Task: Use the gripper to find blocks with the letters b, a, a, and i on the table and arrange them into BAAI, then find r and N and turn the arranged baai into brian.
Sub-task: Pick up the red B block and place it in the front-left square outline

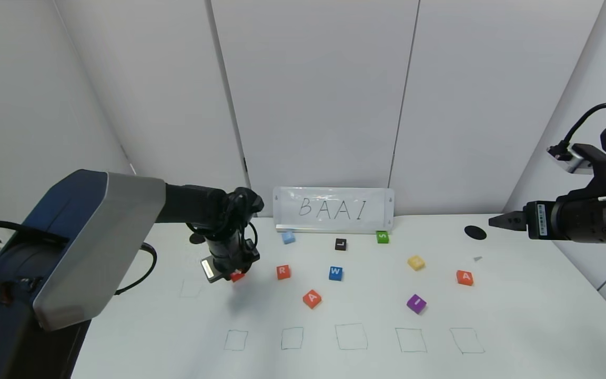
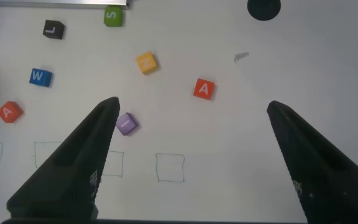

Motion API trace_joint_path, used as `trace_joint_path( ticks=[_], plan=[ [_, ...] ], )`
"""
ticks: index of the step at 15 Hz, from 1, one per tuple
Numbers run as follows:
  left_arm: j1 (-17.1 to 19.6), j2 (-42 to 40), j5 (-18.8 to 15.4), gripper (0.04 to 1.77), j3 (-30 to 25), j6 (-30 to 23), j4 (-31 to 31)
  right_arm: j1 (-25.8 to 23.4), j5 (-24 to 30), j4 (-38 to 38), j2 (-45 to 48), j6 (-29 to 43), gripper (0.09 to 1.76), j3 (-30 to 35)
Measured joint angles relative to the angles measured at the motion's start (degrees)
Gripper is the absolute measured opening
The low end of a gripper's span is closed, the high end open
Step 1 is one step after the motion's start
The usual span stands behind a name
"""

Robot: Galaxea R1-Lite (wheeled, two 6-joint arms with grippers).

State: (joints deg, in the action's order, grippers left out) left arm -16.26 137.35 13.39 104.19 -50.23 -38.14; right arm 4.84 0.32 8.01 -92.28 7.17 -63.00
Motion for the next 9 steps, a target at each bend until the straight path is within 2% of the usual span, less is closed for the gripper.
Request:
trace_joint_path(
  ticks=[5, 9],
  plan=[
    [-0.16, -7.45, -0.41, 0.56, -2.40, 5.94, -3.32, 0.01, 0.01, 0.00, 0.20, 0.05, 1.71, -0.01],
    [-0.82, -14.62, -1.43, 0.56, -9.73, 12.19, -3.02, 0.09, 0.00, 0.00, 0.20, 0.05, 1.71, -0.01]
  ],
)
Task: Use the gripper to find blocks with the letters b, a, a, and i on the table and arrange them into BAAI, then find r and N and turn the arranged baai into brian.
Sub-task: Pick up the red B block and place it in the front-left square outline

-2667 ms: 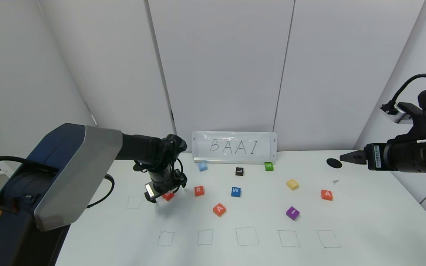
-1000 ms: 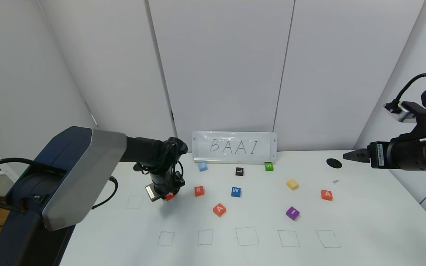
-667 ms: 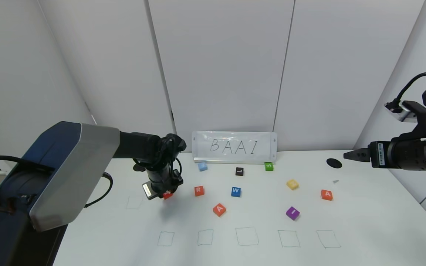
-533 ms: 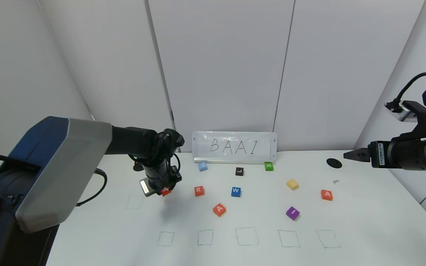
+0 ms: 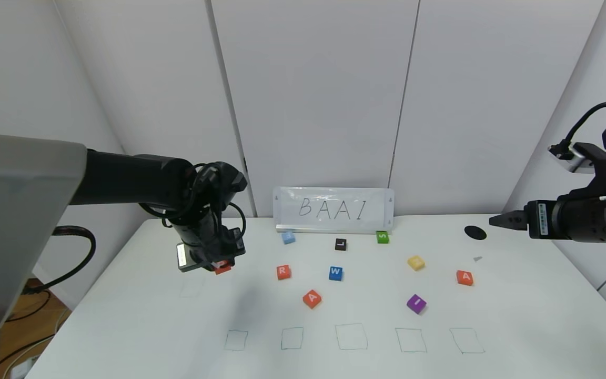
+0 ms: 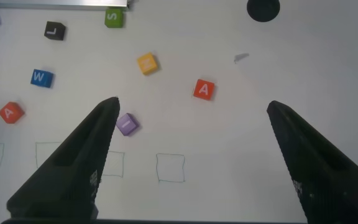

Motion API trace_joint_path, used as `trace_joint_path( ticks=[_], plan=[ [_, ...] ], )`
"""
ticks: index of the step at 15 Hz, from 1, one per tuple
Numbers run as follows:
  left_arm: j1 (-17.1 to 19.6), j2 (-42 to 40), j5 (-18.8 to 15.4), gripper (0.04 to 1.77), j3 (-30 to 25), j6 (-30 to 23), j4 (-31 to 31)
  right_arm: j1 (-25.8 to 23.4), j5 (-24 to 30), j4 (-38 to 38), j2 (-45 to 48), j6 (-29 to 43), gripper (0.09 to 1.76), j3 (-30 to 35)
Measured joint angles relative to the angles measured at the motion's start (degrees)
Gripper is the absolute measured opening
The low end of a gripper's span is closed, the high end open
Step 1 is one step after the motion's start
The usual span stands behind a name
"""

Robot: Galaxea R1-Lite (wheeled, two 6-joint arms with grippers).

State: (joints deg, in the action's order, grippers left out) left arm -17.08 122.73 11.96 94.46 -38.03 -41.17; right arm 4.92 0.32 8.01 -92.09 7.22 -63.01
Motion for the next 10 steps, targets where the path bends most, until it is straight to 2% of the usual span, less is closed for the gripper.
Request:
trace_joint_path(
  ticks=[4, 8, 10],
  plan=[
    [-1.11, -6.30, -2.71, 0.56, -10.45, 6.29, 4.79, 0.02, 0.11, 0.00, -0.02, 0.00, 1.71, 0.04],
    [-1.74, -11.68, -4.22, 0.56, -25.11, 12.12, 18.94, -0.02, 0.11, 0.01, -0.02, 0.00, 1.71, 0.09],
    [-1.91, -13.29, -4.83, 0.56, -31.46, 14.06, 23.71, -0.02, 0.11, 0.11, -0.09, 0.00, 1.71, 0.09]
  ],
)
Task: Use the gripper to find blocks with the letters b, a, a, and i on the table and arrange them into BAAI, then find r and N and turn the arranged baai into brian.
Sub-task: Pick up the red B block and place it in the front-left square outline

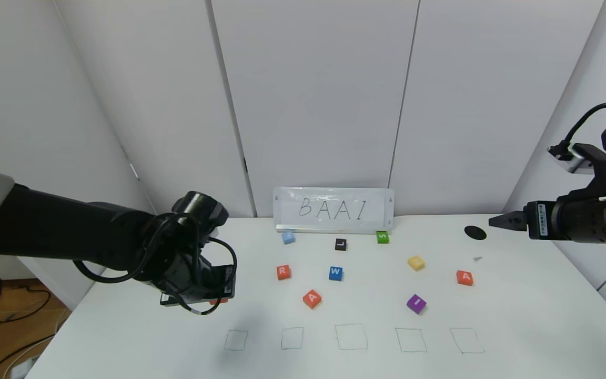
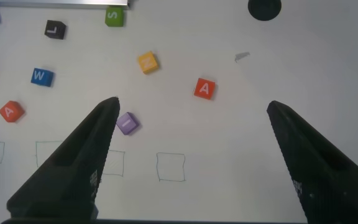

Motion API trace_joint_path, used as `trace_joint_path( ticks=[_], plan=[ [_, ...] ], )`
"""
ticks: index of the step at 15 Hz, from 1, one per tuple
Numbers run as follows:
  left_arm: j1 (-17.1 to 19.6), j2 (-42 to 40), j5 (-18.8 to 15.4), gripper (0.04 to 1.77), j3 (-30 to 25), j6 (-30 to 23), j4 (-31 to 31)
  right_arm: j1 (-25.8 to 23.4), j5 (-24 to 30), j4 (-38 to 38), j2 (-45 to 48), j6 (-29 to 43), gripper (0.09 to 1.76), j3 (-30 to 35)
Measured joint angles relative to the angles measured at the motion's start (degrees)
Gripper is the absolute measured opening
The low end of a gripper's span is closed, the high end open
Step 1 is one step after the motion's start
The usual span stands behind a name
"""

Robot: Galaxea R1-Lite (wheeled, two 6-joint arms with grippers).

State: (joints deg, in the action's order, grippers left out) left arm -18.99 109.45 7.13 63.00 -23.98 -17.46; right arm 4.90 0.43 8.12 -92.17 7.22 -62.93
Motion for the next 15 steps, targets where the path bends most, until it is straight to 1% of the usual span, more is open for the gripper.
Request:
trace_joint_path(
  ticks=[1, 3, 6, 10, 15],
  plan=[
    [-0.11, -0.51, -0.13, 0.56, -2.86, 0.83, 1.91, 0.00, 0.00, 0.00, -0.05, -0.02, 1.71, 0.00],
    [-0.24, -0.66, -0.40, 0.56, -6.83, 3.05, 5.83, 0.09, 0.00, -0.02, -0.18, 0.00, 1.71, 0.09],
    [-0.66, 0.56, -2.51, 0.56, -10.03, 6.24, 9.20, 0.17, -0.02, -0.02, -0.38, 0.00, 1.71, 0.11],
    [-2.00, 3.49, -2.76, 0.56, -10.58, 6.46, 10.07, 0.17, -0.02, -0.02, -0.71, -0.02, 1.71, 0.04],
    [-2.19, 7.08, -2.71, 0.56, -10.39, 6.52, 12.20, 0.20, 0.00, -0.05, -0.74, 0.00, 1.71, 0.02]
  ],
)
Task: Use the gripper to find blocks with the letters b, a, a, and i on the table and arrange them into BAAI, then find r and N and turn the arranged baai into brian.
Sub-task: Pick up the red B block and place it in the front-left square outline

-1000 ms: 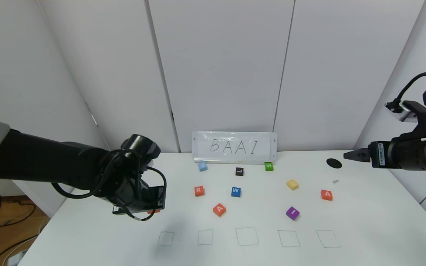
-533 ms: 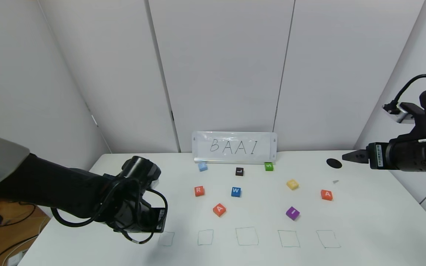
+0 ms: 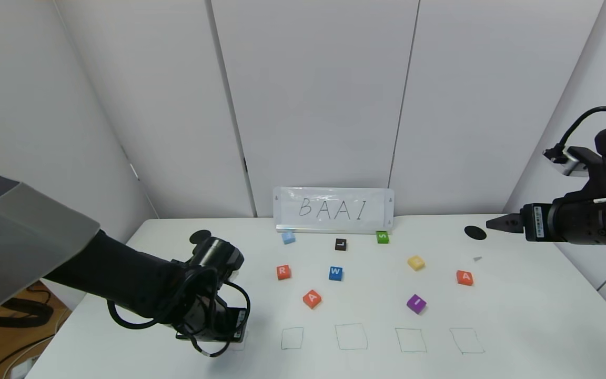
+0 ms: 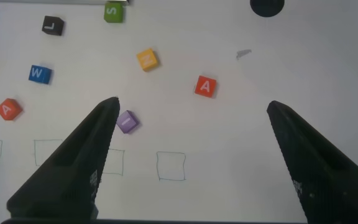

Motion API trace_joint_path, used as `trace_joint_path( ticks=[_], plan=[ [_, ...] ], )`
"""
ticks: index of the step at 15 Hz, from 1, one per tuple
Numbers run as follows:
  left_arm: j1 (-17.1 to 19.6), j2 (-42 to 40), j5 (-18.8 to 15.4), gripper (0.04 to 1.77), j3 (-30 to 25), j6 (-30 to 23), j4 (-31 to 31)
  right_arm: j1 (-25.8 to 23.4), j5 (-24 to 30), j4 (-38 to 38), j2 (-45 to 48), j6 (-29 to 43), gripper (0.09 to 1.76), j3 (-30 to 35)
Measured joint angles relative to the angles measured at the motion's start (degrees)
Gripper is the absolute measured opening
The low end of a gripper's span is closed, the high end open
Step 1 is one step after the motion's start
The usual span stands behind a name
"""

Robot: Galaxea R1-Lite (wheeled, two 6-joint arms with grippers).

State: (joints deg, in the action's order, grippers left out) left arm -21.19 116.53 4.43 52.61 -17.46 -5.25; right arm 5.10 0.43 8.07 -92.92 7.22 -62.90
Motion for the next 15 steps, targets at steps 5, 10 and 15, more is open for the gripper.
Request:
trace_joint_path(
  ticks=[5, 10, 15],
  plan=[
    [0.00, 1.46, -0.05, 0.56, 0.02, -0.16, 0.09, -0.04, 0.00, 0.00, -0.05, 0.00, 1.71, 0.00],
    [-0.30, 1.96, -0.13, 0.56, 0.00, -0.17, 0.09, -0.04, 0.00, 0.02, -0.05, 0.00, 1.71, 0.00],
    [-0.91, 2.16, -0.07, 0.56, -0.02, -0.20, 0.09, -0.11, 0.00, 0.02, 0.02, 0.00, 1.71, -0.07]
  ],
)
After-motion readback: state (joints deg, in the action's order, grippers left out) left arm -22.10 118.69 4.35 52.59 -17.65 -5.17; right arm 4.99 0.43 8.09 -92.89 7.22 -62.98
